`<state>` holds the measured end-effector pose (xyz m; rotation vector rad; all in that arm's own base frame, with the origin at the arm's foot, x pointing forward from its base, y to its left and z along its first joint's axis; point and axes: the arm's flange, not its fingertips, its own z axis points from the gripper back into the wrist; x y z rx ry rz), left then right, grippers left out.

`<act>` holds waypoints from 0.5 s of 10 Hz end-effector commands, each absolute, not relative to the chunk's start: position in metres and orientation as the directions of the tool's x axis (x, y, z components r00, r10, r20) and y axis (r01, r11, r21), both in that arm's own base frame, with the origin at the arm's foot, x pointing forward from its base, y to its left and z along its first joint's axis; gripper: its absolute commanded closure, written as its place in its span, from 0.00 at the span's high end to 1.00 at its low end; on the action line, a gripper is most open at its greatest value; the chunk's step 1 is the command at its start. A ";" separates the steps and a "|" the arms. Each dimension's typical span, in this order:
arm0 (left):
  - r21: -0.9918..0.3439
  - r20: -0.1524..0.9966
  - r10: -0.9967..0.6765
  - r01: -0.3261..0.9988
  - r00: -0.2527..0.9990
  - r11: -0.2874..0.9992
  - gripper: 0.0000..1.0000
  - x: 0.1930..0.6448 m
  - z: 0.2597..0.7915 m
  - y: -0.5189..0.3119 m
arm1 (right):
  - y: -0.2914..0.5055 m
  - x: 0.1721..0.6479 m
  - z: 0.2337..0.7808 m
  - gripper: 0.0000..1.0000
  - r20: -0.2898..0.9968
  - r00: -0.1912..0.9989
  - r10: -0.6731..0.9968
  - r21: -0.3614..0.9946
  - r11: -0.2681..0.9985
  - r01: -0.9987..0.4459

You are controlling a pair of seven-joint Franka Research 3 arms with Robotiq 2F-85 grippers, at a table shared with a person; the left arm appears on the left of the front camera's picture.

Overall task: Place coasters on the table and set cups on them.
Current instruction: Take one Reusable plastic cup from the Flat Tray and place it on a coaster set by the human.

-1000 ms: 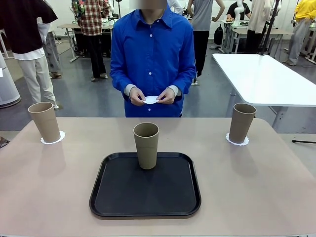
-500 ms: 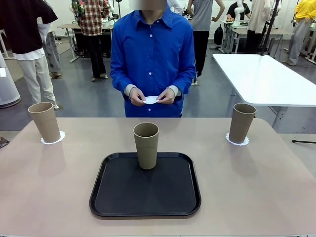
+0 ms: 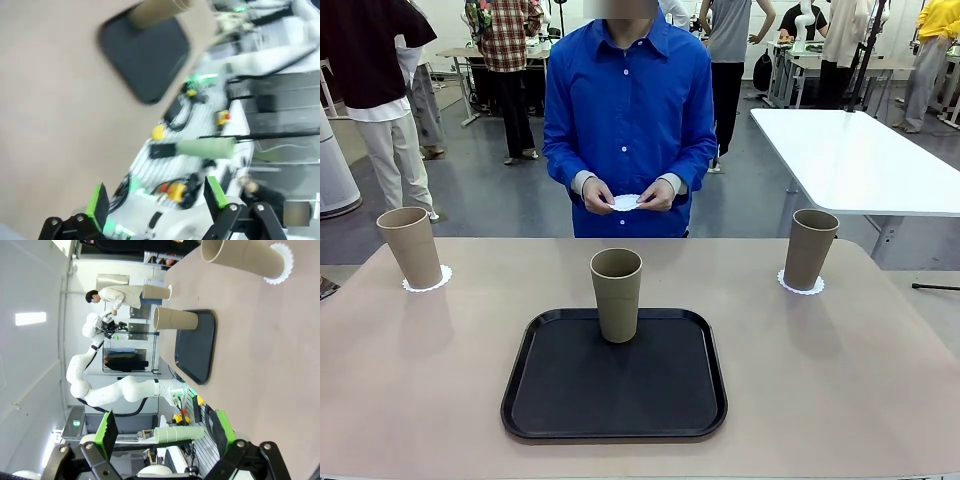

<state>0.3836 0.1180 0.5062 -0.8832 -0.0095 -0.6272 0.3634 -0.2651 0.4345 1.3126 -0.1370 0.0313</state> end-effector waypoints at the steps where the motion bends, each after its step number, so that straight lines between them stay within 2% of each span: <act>1: -0.829 0.306 -0.415 0.455 0.857 0.327 1.00 0.405 0.517 0.164 | -0.265 0.364 0.435 1.00 0.108 0.992 -0.059 0.962 0.260 -0.090; 3: -0.874 0.318 -0.238 0.381 0.918 0.301 1.00 0.393 0.493 0.216 | -0.265 0.364 0.435 1.00 0.108 0.992 -0.059 0.962 0.260 -0.090; 5: -0.914 0.265 -0.167 0.302 0.950 0.271 1.00 0.393 0.469 0.259 | -0.265 0.364 0.435 1.00 0.108 0.992 -0.059 0.962 0.260 -0.090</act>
